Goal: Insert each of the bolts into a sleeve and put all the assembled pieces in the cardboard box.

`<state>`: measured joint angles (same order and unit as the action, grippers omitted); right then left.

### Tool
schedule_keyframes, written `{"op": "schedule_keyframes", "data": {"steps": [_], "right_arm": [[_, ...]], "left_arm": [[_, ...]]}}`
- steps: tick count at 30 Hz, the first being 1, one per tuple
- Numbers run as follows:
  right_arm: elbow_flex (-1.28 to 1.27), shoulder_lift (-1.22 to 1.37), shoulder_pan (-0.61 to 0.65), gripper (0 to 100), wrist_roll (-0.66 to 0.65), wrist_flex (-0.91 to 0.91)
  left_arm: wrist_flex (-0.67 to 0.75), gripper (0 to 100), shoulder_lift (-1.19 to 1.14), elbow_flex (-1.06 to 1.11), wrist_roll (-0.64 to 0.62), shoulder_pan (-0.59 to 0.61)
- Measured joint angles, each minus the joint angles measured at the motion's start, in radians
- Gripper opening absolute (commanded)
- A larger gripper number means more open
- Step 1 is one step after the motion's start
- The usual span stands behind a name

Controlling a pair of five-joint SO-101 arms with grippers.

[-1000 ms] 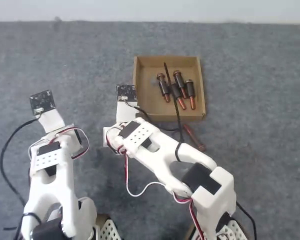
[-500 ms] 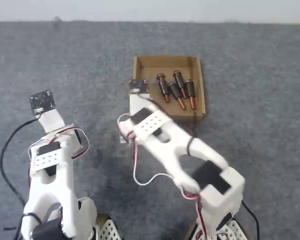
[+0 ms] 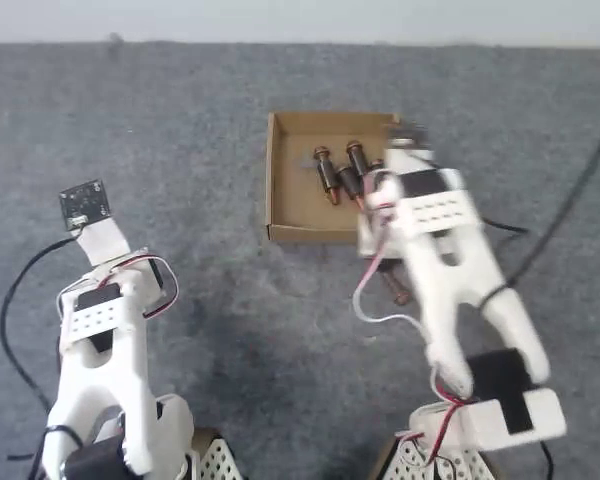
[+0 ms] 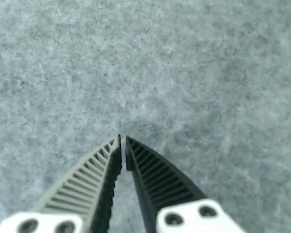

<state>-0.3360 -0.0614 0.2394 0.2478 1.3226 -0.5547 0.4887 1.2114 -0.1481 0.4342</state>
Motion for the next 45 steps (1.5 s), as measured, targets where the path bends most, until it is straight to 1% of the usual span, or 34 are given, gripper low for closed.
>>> {"op": "schedule_keyframes", "data": {"steps": [3, 8, 12, 17, 20, 25, 30, 37, 45], "right_arm": [[-0.066, -0.043, -0.112, 0.6, -0.015, 0.000], [-0.190, -0.130, -0.212, 0.6, -0.103, -0.006], [-0.333, -0.198, -0.292, 0.6, -0.163, -0.083], [-0.463, -0.288, -0.379, 0.6, -0.187, -0.180], [-0.496, -0.339, -0.393, 0.9, -0.192, -0.193], [-0.522, -0.358, -0.391, 10.6, -0.192, -0.195], [-0.539, -0.359, -0.394, 7.2, -0.192, -0.213], [-0.560, -0.364, -0.460, 7.3, -0.192, -0.264], [-0.560, -0.376, -0.465, 7.4, -0.192, -0.239]], "left_arm": [[0.000, 1, 0.000, 0.000, 0.000, 0.000], [0.000, 1, 0.000, 0.000, 0.000, 0.000], [0.000, 1, 0.000, 0.000, 0.000, 0.000], [0.000, 1, 0.000, 0.000, 0.000, 0.000], [0.000, 1, 0.000, 0.000, 0.000, 0.000], [0.000, 1, 0.000, 0.000, 0.000, 0.000], [0.000, 1, 0.000, 0.000, 0.000, 0.000], [0.000, 1, 0.000, 0.000, 0.000, 0.000], [0.000, 1, 0.000, 0.000, 0.000, 0.000]]}}
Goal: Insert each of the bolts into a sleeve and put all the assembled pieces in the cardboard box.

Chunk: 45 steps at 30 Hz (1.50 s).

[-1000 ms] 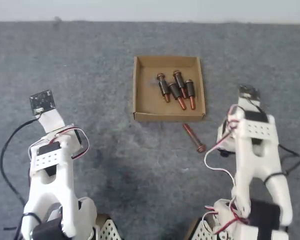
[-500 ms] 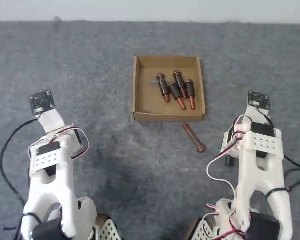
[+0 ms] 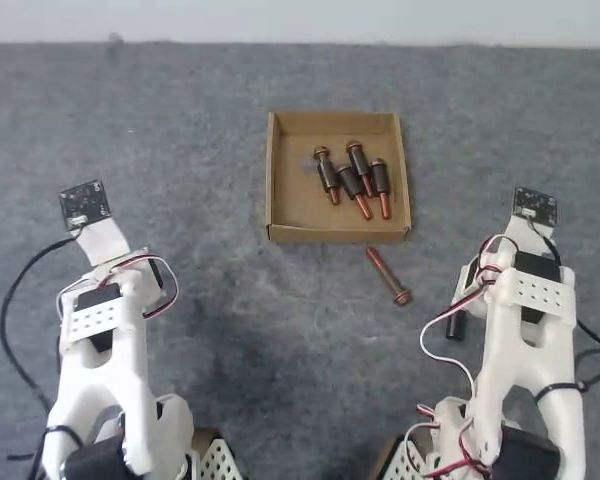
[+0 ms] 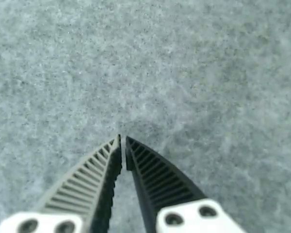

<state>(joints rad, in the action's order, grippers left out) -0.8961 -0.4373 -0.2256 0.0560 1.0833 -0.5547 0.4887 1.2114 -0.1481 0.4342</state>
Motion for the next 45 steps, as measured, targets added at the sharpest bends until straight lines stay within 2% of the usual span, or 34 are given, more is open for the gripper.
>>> {"op": "schedule_keyframes", "data": {"steps": [12, 15, 18, 23, 39, 45], "right_arm": [[0.000, 0.000, 0.109, 7.6, -0.002, 0.018], [-0.029, 0.000, 0.133, 11.8, -0.002, 0.006], [-0.057, 0.000, 0.132, 15.1, -0.002, -0.009], [-0.083, 0.000, 0.130, 11.7, -0.002, -0.020], [-0.133, 0.002, 0.132, 12.0, -0.051, -0.132], [-0.097, 0.120, 0.129, 11.6, -0.051, -0.107]], "left_arm": [[0.000, 1, 0.000, 0.000, 0.000, 0.000], [0.000, 1, 0.000, 0.000, 0.006, 0.000], [0.000, 1, 0.000, 0.000, 0.020, 0.000], [0.000, 1, 0.000, 0.000, 0.023, 0.000], [0.000, 1, 0.000, 0.000, 0.023, 0.000], [0.000, 1, 0.000, 0.000, 0.023, 0.000]]}}
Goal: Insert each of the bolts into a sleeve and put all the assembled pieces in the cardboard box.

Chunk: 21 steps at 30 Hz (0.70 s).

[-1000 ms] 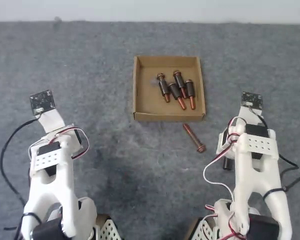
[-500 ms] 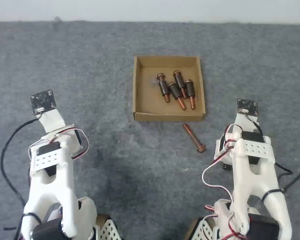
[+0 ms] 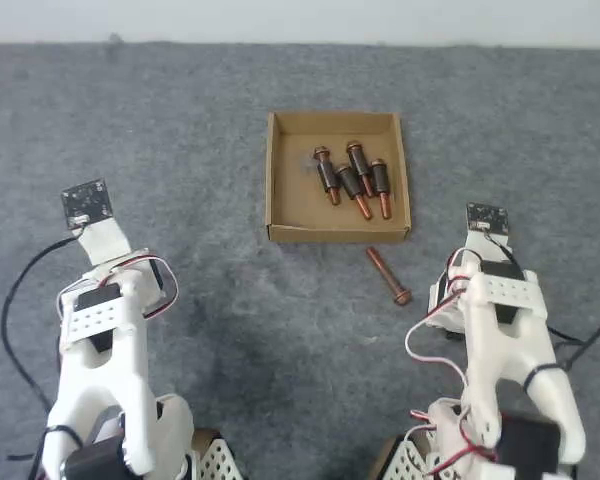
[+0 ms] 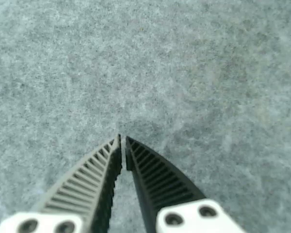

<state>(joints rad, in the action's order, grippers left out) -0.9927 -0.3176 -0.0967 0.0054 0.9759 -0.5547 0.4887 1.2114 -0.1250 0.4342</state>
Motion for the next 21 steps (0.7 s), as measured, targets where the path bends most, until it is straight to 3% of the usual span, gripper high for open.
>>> {"op": "schedule_keyframes", "data": {"steps": [8, 12, 21], "right_arm": [[0.020, 0.028, 0.000, 11.2, 0.000, 0.006], [0.020, 0.032, -0.002, 0.6, 0.000, 0.006], [0.040, 0.034, -0.029, 0.7, 0.000, 0.057]], "left_arm": [[0.000, 1, 0.000, 0.000, 0.000, 0.000], [0.000, 1, 0.000, 0.000, 0.000, 0.000], [0.000, 1, 0.000, 0.000, 0.000, 0.000]]}}
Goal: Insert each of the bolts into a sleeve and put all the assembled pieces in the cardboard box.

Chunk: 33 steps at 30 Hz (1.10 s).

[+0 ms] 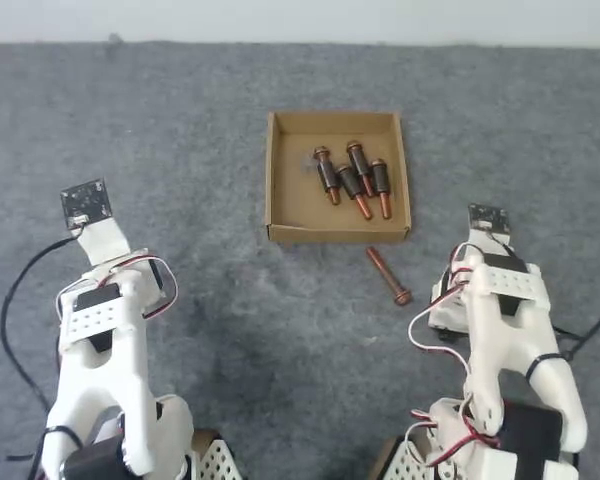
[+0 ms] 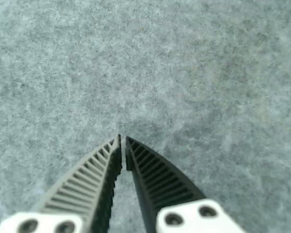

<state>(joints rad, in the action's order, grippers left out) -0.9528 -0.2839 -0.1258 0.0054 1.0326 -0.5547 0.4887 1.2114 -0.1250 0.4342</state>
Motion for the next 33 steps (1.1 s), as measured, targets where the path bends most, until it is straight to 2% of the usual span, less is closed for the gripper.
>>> {"op": "schedule_keyframes", "data": {"steps": [8, 15, 19, 23, 27, 31, 33], "right_arm": [[0.003, -0.094, -0.195, 0.7, 0.000, 0.014], [0.011, -0.031, -0.216, 0.7, 0.000, -0.046], [0.057, 0.034, -0.216, 0.7, 0.000, -0.049], [0.075, 0.055, -0.216, 0.7, 0.008, -0.051], [0.077, 0.055, -0.221, 0.7, 0.008, -0.051], [0.077, 0.055, -0.221, 0.7, 0.008, -0.051], [0.077, 0.055, -0.221, 0.7, 0.008, -0.051]], "left_arm": [[0.000, 1, 0.000, 0.000, 0.000, 0.000], [-0.012, 1, 0.000, 0.000, 0.000, -0.040], [-0.107, 1, -0.006, -0.097, 0.000, -0.115], [-0.281, 1, -0.006, -0.265, 0.012, -0.239], [-0.454, 1, -0.006, -0.422, 0.094, -0.474], [-0.459, 2, -0.006, -0.448, 0.153, -0.740], [-0.405, 7, -0.026, -0.448, 0.163, -0.833]]}}
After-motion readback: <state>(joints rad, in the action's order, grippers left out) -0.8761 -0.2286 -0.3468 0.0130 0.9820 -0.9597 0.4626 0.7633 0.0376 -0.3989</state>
